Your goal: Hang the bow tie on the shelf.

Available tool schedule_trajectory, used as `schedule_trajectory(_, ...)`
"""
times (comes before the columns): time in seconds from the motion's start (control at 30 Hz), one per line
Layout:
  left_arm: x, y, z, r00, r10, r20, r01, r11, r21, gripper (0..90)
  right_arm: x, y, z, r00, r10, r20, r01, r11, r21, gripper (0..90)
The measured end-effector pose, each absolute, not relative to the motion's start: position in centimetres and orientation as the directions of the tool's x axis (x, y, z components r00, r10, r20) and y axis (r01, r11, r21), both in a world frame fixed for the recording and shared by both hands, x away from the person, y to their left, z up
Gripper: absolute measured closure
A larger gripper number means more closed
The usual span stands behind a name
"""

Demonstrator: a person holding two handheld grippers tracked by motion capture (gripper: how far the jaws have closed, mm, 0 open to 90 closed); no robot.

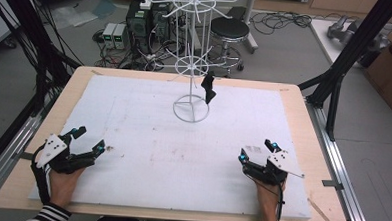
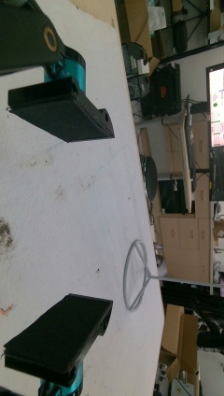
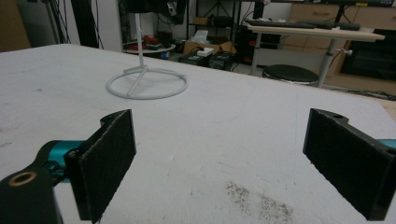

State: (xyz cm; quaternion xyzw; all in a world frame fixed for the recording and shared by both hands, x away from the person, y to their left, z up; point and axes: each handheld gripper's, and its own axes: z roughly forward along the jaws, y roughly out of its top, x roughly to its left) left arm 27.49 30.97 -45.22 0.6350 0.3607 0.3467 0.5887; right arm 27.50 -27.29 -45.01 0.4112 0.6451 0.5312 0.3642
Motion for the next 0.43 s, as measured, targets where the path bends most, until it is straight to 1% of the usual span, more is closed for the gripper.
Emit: schedule_trajectory(0.43,27.33,31.11,-45.29,0.495,0.869,0.007,0.035,-0.028,0.999,15.5,27.46,-27.18,-45.05,-0.391,0.920,-0.037,0.146,0.102,0.984,8.5)
